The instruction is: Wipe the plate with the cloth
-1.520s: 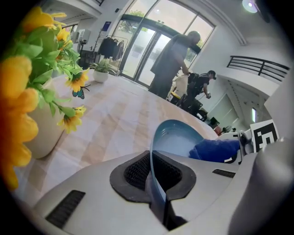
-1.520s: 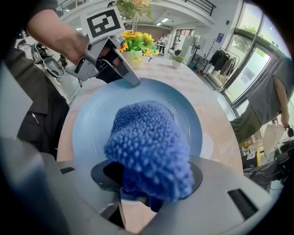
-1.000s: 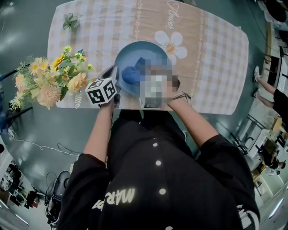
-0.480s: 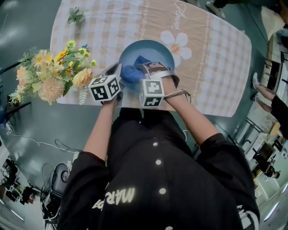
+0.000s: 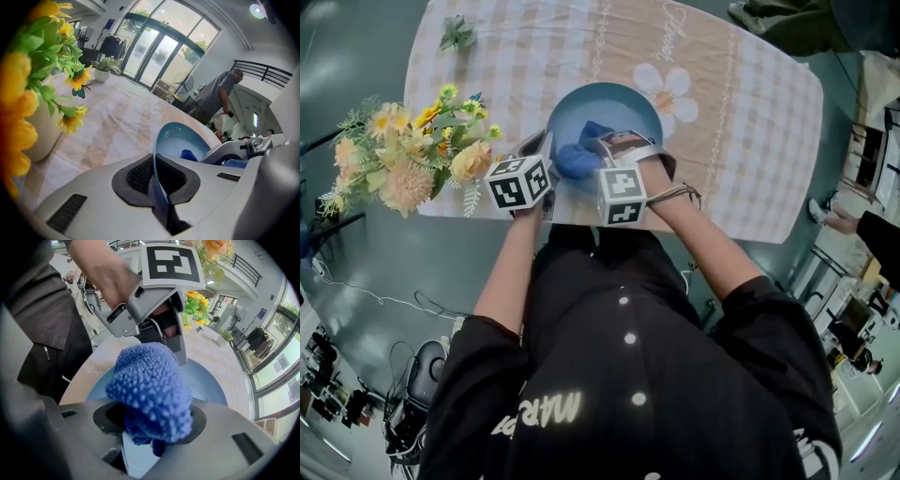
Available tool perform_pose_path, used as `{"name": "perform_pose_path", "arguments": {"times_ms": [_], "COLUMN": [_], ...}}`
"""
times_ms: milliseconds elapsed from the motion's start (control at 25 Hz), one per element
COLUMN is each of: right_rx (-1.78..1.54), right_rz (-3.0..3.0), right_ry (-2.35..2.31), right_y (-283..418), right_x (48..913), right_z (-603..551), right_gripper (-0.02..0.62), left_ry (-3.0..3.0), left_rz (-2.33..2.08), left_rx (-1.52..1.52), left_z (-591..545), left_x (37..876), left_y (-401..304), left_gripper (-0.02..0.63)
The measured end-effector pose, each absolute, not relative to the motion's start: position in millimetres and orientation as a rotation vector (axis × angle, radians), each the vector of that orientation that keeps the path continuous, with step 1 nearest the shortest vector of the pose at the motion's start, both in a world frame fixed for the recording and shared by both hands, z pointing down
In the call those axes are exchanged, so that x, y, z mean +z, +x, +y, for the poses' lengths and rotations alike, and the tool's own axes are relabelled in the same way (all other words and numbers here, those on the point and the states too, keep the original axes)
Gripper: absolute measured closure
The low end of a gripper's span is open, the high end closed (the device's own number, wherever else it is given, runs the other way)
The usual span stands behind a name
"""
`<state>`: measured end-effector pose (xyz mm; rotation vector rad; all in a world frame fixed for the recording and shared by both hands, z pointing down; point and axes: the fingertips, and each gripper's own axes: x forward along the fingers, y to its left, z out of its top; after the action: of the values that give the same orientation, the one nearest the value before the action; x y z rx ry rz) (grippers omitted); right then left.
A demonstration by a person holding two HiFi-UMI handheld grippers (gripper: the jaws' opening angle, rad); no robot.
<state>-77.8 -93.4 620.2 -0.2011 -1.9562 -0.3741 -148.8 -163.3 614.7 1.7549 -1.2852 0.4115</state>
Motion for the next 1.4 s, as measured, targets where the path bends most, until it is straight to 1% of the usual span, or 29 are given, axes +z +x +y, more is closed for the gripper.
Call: {"name": "perform_pose_path", "arguments": {"times_ms": [1400], "right_rx": [-0.442], "right_rz": [-1.881], "right_ry": [-0.3], "right_y": [-7.9], "right_x": [621.4], "right_z": [-76.9], "right_gripper": [0.402], "left_ry": [1.751], "left_rz": [-1.291], "left_rx": [0.472], "left_z": [-163.0], "left_x": [616.5], "left_y": [-148.2], "left_gripper": [0.577]}}
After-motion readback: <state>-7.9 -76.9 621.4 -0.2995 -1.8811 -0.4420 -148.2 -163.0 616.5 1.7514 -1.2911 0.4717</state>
